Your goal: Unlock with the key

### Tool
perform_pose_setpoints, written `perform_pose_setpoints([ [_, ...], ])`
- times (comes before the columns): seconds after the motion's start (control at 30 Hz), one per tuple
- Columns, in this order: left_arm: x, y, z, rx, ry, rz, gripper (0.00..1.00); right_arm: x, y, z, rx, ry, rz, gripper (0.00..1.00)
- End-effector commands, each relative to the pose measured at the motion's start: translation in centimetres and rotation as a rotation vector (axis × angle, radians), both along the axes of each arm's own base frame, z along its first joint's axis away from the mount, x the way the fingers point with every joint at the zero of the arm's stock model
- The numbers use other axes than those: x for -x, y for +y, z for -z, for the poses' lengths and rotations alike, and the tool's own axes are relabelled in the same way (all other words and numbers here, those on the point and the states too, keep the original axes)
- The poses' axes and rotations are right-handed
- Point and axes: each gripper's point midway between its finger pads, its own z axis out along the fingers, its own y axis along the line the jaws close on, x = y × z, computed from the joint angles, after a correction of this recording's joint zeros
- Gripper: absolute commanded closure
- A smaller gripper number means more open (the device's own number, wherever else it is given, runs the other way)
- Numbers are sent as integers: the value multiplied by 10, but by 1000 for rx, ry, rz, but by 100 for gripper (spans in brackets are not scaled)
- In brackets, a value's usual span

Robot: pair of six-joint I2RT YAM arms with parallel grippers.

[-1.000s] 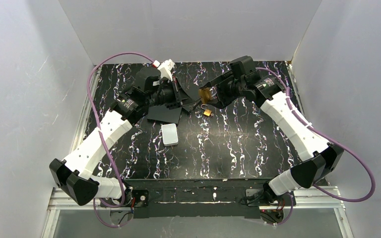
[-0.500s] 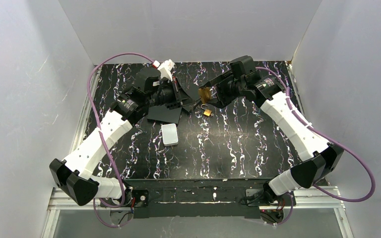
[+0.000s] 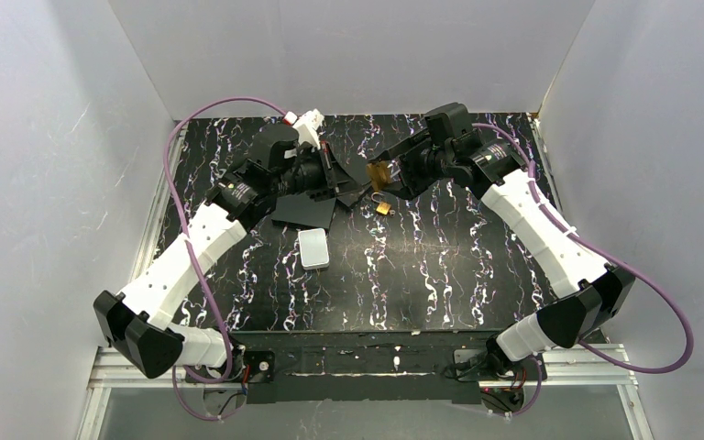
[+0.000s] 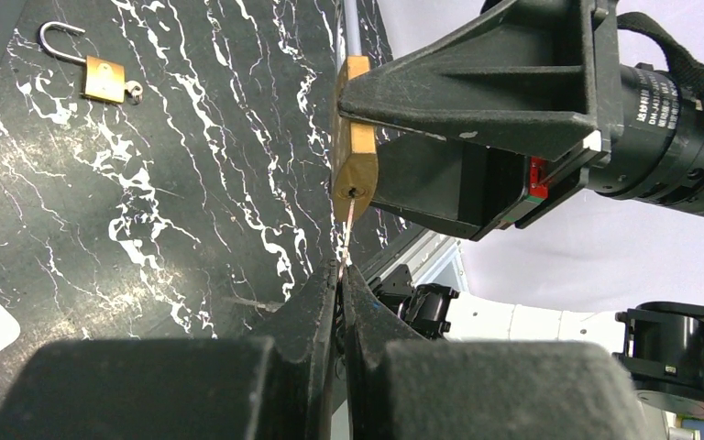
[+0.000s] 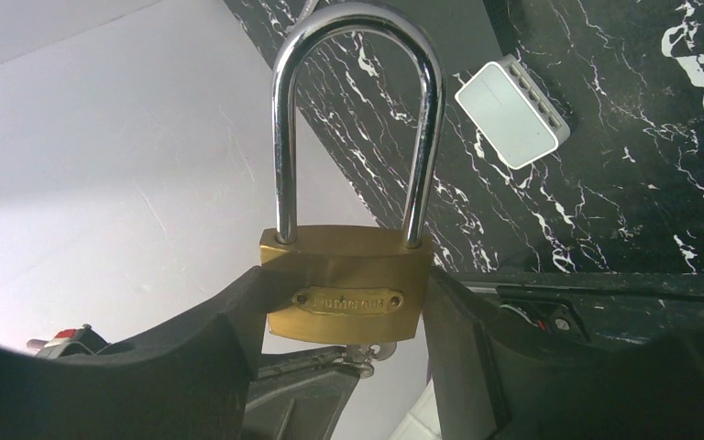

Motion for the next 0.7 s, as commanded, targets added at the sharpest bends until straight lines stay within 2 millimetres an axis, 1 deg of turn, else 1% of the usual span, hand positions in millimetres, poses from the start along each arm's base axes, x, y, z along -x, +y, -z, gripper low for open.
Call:
perform_pose_setpoints([
  [0.0, -1, -3, -9, 19, -24, 11, 100, -1, 8, -34, -69, -102, -27, 99],
  [0.17, -2, -3, -8, 15, -20, 7, 100, -1, 8, -35, -63, -108, -29, 99],
  [0.5, -5, -2, -16, 18, -34, -8, 100, 0, 11, -32, -33, -113, -49, 99],
  [0.67, -5, 1, -20, 8, -42, -22, 100, 0, 10, -30, -17, -113, -47, 99],
])
